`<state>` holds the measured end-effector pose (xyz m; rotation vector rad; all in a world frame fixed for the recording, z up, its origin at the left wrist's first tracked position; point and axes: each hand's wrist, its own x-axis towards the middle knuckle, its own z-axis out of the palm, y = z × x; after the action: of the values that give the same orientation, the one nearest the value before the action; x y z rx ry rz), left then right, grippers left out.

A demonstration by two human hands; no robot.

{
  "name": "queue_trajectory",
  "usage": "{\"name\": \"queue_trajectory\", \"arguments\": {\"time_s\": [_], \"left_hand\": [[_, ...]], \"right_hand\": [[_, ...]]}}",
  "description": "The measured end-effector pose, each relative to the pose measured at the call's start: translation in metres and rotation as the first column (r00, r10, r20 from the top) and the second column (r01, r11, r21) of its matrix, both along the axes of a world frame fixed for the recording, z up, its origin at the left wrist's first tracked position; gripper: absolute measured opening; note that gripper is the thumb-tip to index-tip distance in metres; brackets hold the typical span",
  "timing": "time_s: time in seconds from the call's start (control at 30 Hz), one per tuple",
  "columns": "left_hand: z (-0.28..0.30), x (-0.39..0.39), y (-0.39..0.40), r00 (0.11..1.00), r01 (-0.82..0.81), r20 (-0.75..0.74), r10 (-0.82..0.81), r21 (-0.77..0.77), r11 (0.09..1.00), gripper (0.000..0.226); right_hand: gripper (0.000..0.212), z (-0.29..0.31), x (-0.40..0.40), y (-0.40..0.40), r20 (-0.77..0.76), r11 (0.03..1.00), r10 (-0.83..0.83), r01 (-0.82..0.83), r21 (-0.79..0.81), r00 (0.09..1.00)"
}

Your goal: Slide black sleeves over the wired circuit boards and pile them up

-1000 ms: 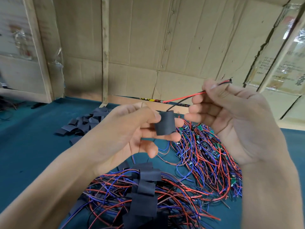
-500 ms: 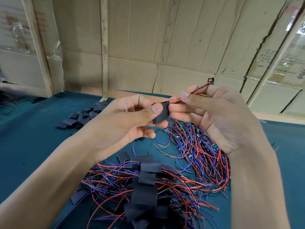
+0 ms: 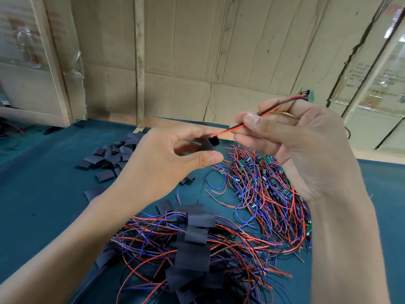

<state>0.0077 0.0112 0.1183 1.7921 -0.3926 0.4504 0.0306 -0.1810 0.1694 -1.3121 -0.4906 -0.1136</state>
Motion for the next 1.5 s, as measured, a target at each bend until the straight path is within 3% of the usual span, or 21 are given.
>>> {"name": "queue_trajectory", "arguments": {"time_s": [0.2,0.37,0.57,0.87,1.1,1.27,1.37,1.43,1.5], "left_hand": [[0.000,0.002,0.002,0.997,-0.048,0.065,0.048,-0.004,0.999,0.025],[0.000,0.000,0.000,0.995,-0.075,0.081,0.066,0.111,0.991,0.035],[0.000,0.000,0.002,0.991,-0.129,0.058,0.121,0.170,0.977,0.028],[-0.002,0.001,0.002,0.989,-0.136,0.084,0.123,0.180,0.974,0.029],[-0.002,0.003,0.006,0.986,-0.154,0.101,0.136,0.199,0.968,0.033],[-0.003,0.004,0.004,0.989,-0.129,0.101,0.111,0.185,0.974,0.032],[-0.008,0.008,0.006,0.989,-0.134,0.081,0.121,0.178,0.975,0.022],[-0.014,0.013,0.009,0.986,-0.167,0.022,0.166,0.190,0.968,0.008],[-0.021,0.019,0.013,0.982,-0.165,-0.052,0.179,0.204,0.965,0.007]], "right_hand": [[0.023,-0.002,0.003,-0.002,0.009,0.992,-0.093,0.093,-0.087,0.996],[0.021,-0.009,0.008,0.006,0.024,0.990,-0.065,0.067,-0.126,0.998],[0.017,-0.011,0.013,0.006,0.071,0.993,-0.113,0.114,-0.021,0.991],[0.019,-0.016,0.015,0.008,0.127,0.982,-0.091,0.110,-0.155,0.988],[0.019,-0.018,0.019,0.010,0.149,0.979,-0.146,0.165,-0.122,0.978],[0.018,-0.023,0.023,0.012,0.166,0.951,-0.065,0.111,-0.288,0.984],[0.012,-0.035,0.030,0.023,0.069,0.913,-0.030,0.056,-0.405,0.997],[0.010,-0.044,0.038,0.026,-0.114,0.916,0.052,-0.093,-0.391,0.992],[0.027,-0.051,0.047,0.024,-0.307,0.924,0.155,-0.248,-0.291,0.939]]}}
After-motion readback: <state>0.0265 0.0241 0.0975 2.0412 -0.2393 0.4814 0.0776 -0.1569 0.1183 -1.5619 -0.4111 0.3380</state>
